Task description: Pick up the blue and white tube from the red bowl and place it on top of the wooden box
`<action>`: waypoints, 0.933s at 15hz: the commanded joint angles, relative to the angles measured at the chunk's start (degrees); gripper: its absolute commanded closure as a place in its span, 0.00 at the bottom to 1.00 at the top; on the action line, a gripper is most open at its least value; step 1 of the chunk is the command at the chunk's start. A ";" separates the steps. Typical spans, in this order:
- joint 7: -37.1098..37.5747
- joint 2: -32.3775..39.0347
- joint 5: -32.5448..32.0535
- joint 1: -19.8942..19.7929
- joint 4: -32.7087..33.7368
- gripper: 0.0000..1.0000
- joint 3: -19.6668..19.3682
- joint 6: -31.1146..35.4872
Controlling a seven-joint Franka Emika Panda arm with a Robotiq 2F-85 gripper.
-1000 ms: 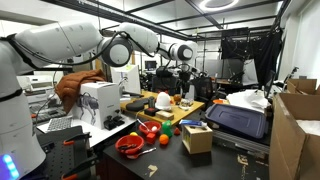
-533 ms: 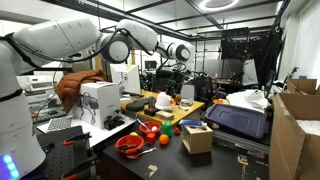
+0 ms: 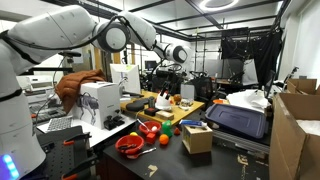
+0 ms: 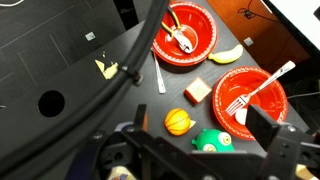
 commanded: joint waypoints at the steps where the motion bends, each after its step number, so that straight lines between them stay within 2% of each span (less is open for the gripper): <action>1: 2.61 -8.57 1.55 -1.50 -13.50 0.00 0.37 3.41; 5: 3.92 -14.12 2.70 -2.11 -22.50 0.00 0.43 7.40; 6: 2.29 -15.91 5.90 0.50 -24.61 0.00 -3.99 8.76; 10: 0.95 -22.23 8.72 2.31 -34.09 0.00 -6.82 17.97; 14: -0.12 -29.04 7.51 4.48 -44.03 0.00 -8.51 26.03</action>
